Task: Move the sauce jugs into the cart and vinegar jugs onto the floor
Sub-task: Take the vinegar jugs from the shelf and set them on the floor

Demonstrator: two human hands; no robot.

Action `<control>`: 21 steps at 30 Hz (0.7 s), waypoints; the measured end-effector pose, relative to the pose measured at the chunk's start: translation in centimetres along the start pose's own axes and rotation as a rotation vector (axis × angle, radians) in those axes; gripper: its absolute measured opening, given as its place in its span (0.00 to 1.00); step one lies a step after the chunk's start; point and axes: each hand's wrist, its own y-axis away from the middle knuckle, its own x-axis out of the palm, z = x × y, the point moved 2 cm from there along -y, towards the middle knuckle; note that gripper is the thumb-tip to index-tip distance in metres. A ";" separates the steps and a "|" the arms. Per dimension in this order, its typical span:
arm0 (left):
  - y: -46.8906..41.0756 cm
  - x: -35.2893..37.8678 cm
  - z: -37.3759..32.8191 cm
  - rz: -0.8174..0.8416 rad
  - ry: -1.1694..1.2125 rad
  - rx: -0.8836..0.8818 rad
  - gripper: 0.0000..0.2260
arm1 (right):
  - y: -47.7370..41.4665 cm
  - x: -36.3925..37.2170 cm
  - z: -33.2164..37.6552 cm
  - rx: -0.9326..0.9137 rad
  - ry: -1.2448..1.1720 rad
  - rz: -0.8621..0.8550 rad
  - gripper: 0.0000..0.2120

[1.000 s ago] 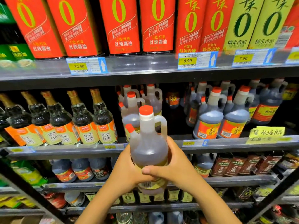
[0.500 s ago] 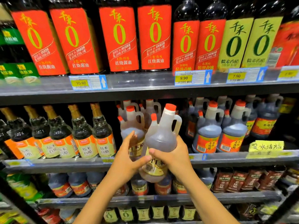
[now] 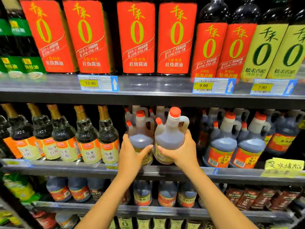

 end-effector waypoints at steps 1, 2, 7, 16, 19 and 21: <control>-0.1 0.1 0.3 0.005 0.012 0.003 0.42 | -0.1 0.3 -0.3 0.010 0.013 0.010 0.35; -0.2 0.1 0.4 0.007 0.020 0.004 0.41 | -0.2 0.5 -0.8 0.023 0.029 0.014 0.34; -0.3 0.4 0.8 0.001 0.011 0.039 0.40 | -1.0 1.5 -2.8 0.125 0.068 0.033 0.25; 0.1 -0.2 0.9 -0.003 0.020 0.046 0.43 | -1.4 1.9 -3.9 0.158 0.105 0.098 0.15; 0.0 -0.4 1.1 0.015 0.007 0.032 0.45 | -0.9 2.0 -4.2 0.198 0.107 0.131 0.22; -0.2 -0.5 1.2 0.040 -0.020 0.057 0.42 | -0.9 1.9 -4.4 0.224 0.094 0.145 0.24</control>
